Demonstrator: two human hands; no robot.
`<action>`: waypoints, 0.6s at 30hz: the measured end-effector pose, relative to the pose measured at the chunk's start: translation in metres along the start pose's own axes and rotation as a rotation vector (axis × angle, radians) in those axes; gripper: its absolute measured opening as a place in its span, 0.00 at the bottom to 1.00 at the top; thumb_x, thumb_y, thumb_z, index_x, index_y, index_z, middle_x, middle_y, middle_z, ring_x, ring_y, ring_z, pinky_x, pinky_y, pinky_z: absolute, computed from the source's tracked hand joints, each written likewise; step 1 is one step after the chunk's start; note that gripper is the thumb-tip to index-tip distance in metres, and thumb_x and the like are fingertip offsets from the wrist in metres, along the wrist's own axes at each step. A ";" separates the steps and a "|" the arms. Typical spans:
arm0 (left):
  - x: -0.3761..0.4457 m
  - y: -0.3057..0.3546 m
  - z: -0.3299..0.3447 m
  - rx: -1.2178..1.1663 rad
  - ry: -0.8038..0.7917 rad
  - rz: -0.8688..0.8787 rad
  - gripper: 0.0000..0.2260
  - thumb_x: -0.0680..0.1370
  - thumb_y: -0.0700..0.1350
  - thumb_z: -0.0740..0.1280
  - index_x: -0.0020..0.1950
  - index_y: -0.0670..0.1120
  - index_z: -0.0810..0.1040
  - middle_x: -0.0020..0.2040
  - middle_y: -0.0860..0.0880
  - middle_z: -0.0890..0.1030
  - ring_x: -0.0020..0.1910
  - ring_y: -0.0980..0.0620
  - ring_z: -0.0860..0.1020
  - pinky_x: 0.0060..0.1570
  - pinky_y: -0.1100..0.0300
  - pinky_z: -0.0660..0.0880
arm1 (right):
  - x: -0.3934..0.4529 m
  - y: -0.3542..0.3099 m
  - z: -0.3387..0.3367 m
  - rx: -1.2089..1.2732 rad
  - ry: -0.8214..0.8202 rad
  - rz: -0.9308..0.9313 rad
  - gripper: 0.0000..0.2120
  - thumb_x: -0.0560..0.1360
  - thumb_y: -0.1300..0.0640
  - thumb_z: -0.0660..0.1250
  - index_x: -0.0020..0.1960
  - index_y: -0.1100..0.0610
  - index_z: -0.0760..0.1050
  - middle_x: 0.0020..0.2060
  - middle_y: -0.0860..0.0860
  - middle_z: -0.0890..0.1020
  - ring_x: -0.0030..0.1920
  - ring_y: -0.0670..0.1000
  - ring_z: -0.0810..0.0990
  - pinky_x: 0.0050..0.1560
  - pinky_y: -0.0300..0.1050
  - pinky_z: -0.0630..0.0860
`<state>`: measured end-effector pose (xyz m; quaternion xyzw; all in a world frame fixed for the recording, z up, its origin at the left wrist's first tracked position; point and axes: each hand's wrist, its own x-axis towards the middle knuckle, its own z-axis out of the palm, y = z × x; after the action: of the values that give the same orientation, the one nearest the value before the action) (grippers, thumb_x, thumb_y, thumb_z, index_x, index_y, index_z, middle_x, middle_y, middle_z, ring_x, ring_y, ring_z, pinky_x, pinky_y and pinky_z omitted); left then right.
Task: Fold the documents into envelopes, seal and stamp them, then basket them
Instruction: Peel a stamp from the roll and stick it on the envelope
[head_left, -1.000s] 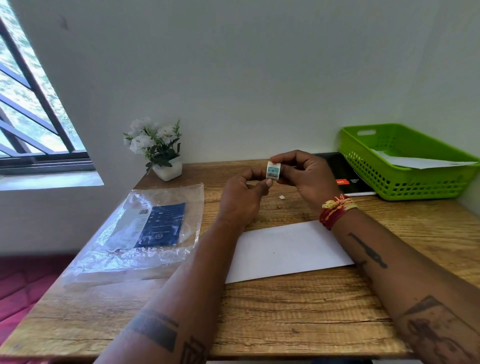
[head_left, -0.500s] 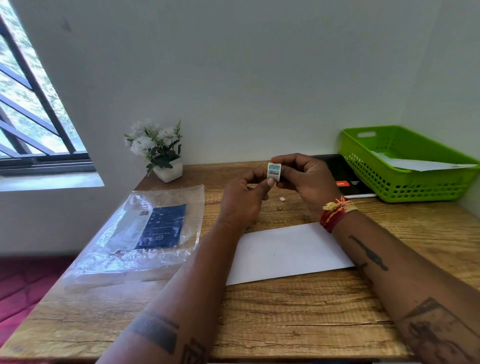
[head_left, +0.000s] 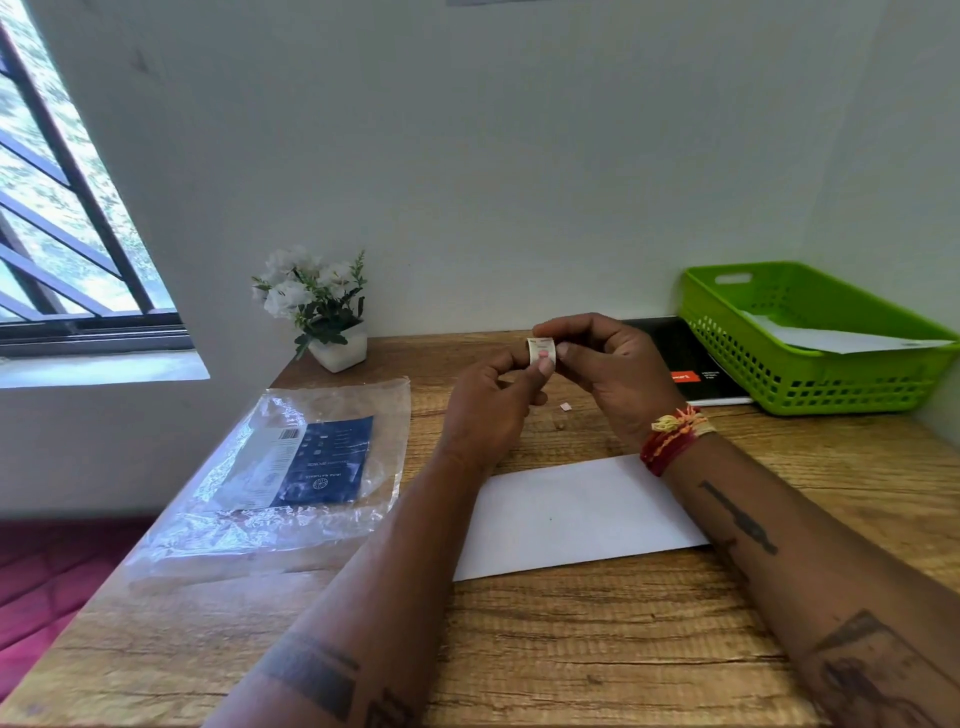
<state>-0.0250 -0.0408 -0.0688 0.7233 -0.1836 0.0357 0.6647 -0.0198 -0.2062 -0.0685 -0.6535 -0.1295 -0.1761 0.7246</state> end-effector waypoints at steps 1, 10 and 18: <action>0.000 0.000 0.000 0.005 0.001 0.002 0.08 0.81 0.50 0.71 0.59 0.52 0.85 0.52 0.54 0.87 0.42 0.55 0.85 0.41 0.63 0.78 | -0.001 -0.001 0.001 0.043 -0.007 0.005 0.14 0.77 0.70 0.66 0.57 0.58 0.82 0.56 0.59 0.84 0.60 0.60 0.83 0.62 0.58 0.78; 0.002 0.000 0.000 -0.001 0.029 0.005 0.09 0.81 0.41 0.71 0.60 0.50 0.85 0.53 0.51 0.86 0.40 0.58 0.83 0.39 0.65 0.77 | -0.002 -0.004 0.004 0.079 -0.016 0.064 0.12 0.77 0.68 0.69 0.59 0.58 0.82 0.56 0.60 0.84 0.59 0.59 0.83 0.63 0.59 0.78; 0.002 -0.001 0.001 0.081 0.029 -0.005 0.13 0.81 0.40 0.70 0.61 0.55 0.84 0.47 0.54 0.87 0.39 0.58 0.83 0.41 0.59 0.79 | -0.002 -0.007 0.004 0.054 -0.007 -0.008 0.09 0.77 0.67 0.68 0.50 0.57 0.85 0.55 0.61 0.84 0.58 0.61 0.83 0.63 0.63 0.77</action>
<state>-0.0231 -0.0420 -0.0692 0.7494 -0.1703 0.0519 0.6377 -0.0244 -0.2030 -0.0629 -0.6338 -0.1394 -0.1731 0.7409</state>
